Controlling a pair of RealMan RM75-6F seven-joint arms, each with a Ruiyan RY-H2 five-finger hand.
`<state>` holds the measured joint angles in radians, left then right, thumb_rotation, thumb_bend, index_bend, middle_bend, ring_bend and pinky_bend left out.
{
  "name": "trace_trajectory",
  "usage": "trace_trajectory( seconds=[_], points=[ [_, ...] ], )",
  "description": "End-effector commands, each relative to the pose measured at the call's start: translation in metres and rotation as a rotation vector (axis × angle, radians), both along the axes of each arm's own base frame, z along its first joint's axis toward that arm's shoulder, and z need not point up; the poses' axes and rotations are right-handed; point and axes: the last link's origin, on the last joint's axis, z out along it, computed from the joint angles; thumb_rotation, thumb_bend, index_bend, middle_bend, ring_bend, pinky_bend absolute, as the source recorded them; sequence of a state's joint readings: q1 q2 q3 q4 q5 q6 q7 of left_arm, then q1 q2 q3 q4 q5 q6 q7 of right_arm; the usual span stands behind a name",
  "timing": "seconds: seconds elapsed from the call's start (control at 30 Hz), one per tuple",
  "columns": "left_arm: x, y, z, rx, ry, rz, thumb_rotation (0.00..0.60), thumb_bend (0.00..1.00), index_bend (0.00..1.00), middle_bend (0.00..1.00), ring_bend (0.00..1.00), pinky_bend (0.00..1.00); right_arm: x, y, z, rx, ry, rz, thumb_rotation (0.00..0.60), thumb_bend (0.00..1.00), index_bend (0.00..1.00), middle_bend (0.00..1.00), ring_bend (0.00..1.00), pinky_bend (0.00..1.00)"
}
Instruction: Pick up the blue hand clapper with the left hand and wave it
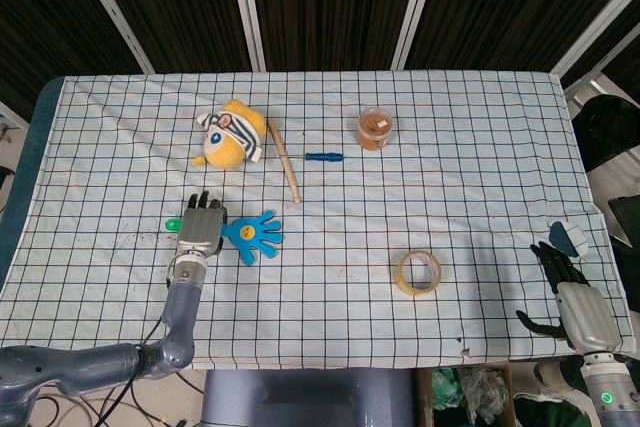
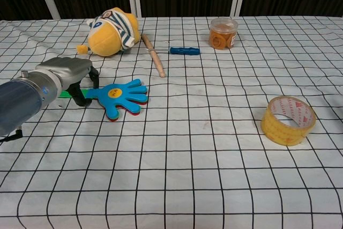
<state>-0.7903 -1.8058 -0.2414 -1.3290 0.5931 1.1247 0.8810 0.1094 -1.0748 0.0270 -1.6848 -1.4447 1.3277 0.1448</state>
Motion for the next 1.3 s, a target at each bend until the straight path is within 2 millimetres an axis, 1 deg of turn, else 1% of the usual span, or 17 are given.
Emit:
trace_trajectory(
  seconds=[0.03,1.13,1.23,1.3],
  points=[
    [-0.0008,-0.0006,-0.0001,-0.001,-0.003,0.001,0.6,0.4,0.48,0.22,0.03,0.08,-0.0001,0.0,0.0003,-0.001,0.0,0.0,0.6,0.18,0.0,0.0,0.0,0.15],
    [0.0001,-0.0015,0.0015,-0.004,-0.009,-0.002,0.6,0.4,0.48,0.22,0.03,0.09,-0.0003,0.0,-0.0002,-0.004,0.004,-0.001,0.6,0.19,0.0,0.0,0.0,0.15],
    [0.0005,-0.002,0.0014,-0.004,-0.014,-0.005,0.6,0.41,0.48,0.24,0.07,0.13,-0.0002,0.0,-0.0002,-0.004,0.004,-0.001,0.6,0.19,0.0,0.0,0.0,0.15],
    [0.0017,-0.0024,0.0015,-0.002,-0.021,-0.011,0.6,0.42,0.49,0.27,0.11,0.19,-0.0002,0.0001,-0.0002,-0.004,0.004,-0.001,0.6,0.19,0.0,0.0,0.0,0.15]
  ],
)
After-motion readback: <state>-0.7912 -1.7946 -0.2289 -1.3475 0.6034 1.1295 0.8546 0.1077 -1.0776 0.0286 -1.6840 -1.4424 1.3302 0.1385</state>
